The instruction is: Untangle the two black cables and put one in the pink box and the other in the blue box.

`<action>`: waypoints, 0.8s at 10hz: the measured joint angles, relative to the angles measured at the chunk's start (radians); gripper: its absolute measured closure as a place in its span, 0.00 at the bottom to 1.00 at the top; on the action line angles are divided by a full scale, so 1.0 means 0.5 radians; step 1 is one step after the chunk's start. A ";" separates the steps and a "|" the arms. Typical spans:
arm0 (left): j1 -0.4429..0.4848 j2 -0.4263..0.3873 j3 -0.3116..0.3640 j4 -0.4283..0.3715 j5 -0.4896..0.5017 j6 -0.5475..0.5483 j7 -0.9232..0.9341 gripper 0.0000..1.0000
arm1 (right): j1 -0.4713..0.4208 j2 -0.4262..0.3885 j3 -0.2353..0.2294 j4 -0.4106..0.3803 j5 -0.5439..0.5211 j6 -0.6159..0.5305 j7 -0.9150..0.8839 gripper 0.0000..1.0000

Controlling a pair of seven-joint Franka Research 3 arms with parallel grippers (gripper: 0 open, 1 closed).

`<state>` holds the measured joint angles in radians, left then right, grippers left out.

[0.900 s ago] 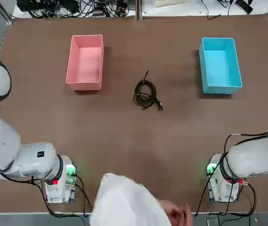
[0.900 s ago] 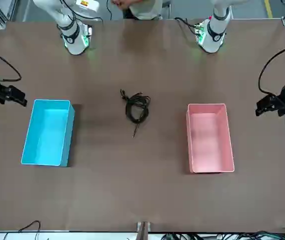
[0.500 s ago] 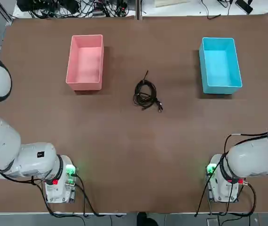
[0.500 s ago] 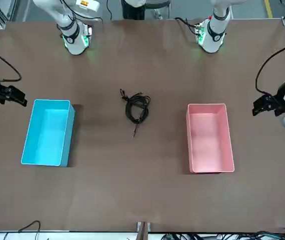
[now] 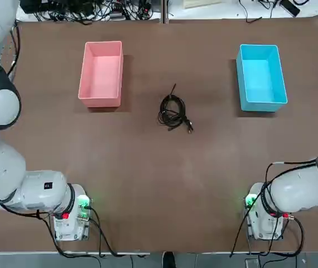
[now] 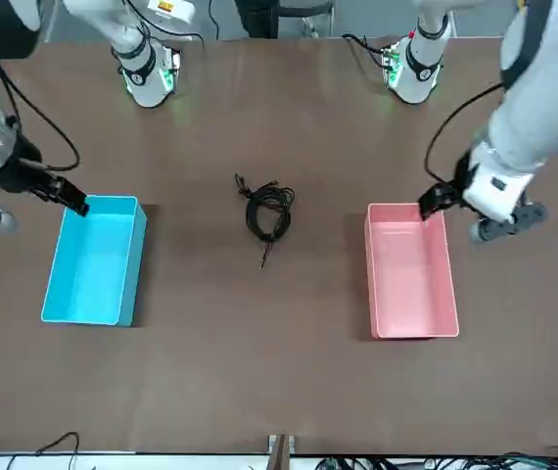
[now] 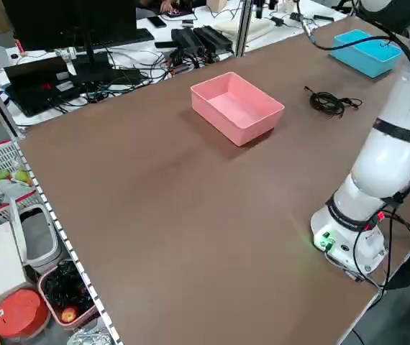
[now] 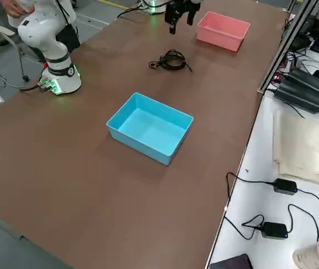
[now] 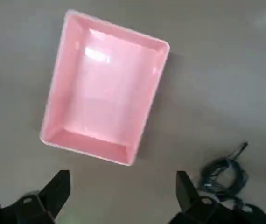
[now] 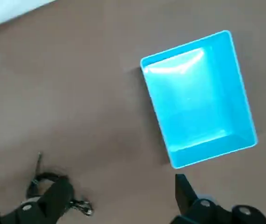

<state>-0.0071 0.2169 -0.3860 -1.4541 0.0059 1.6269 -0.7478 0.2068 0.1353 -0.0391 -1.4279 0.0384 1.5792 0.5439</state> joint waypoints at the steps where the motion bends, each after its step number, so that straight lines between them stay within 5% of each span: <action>1: -0.109 0.047 -0.005 -0.001 0.000 0.013 -0.299 0.00 | 0.052 0.002 0.002 -0.032 0.034 0.044 0.122 0.00; 8: -0.818 0.670 0.000 -0.020 0.157 0.579 -2.606 0.00 | 0.261 0.012 0.002 -0.276 0.128 0.314 0.593 0.00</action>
<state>-0.4162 0.5519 -0.3858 -1.4643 0.0846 1.9163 -2.0509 0.3372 0.1411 -0.0382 -1.5660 0.1026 1.7360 0.8402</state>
